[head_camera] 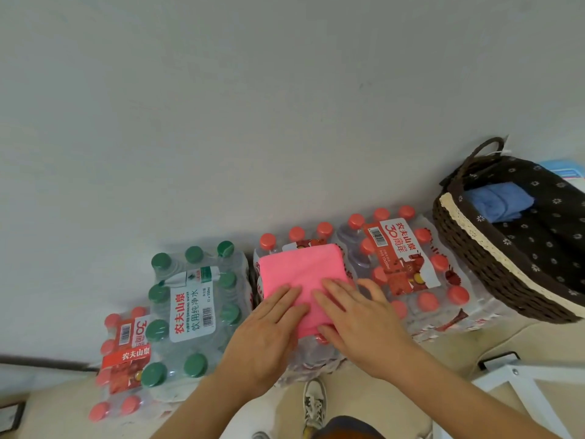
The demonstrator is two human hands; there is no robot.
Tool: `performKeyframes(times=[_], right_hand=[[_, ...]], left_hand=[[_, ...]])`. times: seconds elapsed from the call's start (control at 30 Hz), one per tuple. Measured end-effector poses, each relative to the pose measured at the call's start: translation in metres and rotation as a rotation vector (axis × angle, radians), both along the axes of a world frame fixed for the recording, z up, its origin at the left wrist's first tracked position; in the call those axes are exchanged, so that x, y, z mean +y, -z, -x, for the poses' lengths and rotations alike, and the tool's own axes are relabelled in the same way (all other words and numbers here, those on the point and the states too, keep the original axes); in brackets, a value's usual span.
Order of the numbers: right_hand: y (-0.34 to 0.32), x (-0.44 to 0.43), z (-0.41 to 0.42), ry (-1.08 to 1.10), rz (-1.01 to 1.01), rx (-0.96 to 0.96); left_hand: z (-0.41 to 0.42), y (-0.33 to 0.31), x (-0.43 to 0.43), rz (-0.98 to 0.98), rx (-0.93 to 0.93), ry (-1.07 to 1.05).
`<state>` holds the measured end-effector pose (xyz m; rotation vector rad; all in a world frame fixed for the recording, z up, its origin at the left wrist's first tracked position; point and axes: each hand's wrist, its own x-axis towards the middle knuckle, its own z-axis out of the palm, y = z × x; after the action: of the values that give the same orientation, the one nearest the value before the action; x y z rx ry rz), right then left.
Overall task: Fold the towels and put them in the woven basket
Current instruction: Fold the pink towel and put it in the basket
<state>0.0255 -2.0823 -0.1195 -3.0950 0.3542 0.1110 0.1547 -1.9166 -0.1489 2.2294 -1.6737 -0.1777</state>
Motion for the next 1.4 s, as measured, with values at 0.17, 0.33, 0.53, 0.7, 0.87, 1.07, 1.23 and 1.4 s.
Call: performKeyframes(times=[0.17, 0.33, 0.53, 0.7, 0.87, 1.07, 1.23, 1.4], right_hand=[[0.008, 0.007, 0.006, -0.009, 0.033, 0.045], [0.005, 0.004, -0.005, -0.032, 0.020, 0.014], [0.004, 0.004, -0.016, -0.058, 0.046, -0.003], [0.010, -0.006, -0.013, -0.088, 0.009, -0.181], [0.018, -0.019, -0.016, -0.139, 0.087, -0.309], [-0.008, -0.036, -0.033, -0.193, 0.008, -0.069], [-0.042, -0.058, -0.056, -0.200, -0.281, 0.133], [-0.041, -0.079, -0.070, -0.048, -0.566, 0.254]], left_hand=[[-0.003, -0.005, 0.005, 0.017, -0.014, -0.051], [-0.008, -0.012, -0.004, 0.000, -0.147, -0.078], [-0.017, -0.020, -0.022, -0.056, -0.126, -0.101], [-0.034, -0.034, -0.030, -0.132, 0.264, -0.279], [-0.028, -0.046, -0.036, -0.227, 0.086, -0.213], [-0.011, -0.029, -0.033, -0.063, -0.214, -0.103], [-0.018, -0.040, -0.039, -0.160, 0.042, -0.151], [-0.058, -0.057, -0.049, -0.159, 0.562, -0.437]])
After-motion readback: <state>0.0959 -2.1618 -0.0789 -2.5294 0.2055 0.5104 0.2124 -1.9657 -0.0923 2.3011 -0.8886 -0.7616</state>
